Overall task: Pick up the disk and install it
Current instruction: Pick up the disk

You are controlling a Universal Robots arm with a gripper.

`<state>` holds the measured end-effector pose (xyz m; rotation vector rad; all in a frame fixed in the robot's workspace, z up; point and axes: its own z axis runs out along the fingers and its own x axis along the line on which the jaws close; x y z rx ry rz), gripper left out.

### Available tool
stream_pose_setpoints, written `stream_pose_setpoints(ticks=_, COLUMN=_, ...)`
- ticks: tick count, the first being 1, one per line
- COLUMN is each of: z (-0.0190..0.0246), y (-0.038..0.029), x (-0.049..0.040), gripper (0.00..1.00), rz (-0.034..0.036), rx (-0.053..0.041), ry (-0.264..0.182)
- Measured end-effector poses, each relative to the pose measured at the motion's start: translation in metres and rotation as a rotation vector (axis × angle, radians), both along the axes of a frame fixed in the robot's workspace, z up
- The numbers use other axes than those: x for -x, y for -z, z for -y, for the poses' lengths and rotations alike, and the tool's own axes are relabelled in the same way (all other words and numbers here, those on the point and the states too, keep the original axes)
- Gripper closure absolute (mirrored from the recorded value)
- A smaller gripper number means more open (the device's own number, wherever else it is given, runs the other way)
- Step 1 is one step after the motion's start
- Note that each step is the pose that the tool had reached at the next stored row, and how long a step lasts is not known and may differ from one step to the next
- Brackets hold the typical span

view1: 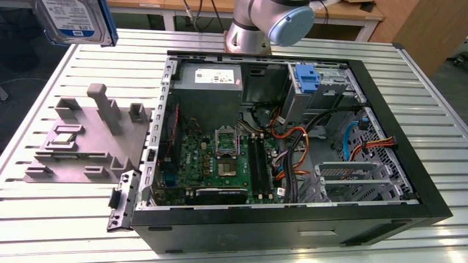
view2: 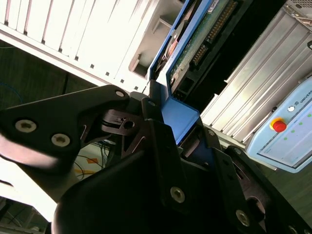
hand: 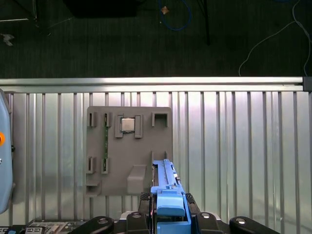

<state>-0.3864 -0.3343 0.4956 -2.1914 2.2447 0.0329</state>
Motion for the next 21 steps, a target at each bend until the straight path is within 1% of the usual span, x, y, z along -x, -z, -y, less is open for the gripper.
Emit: stream_pose_setpoints(ticks=21, z=0.0, y=0.0, x=-0.0084, gripper=0.63, rz=0.0001, rx=0.0, ry=0.0)
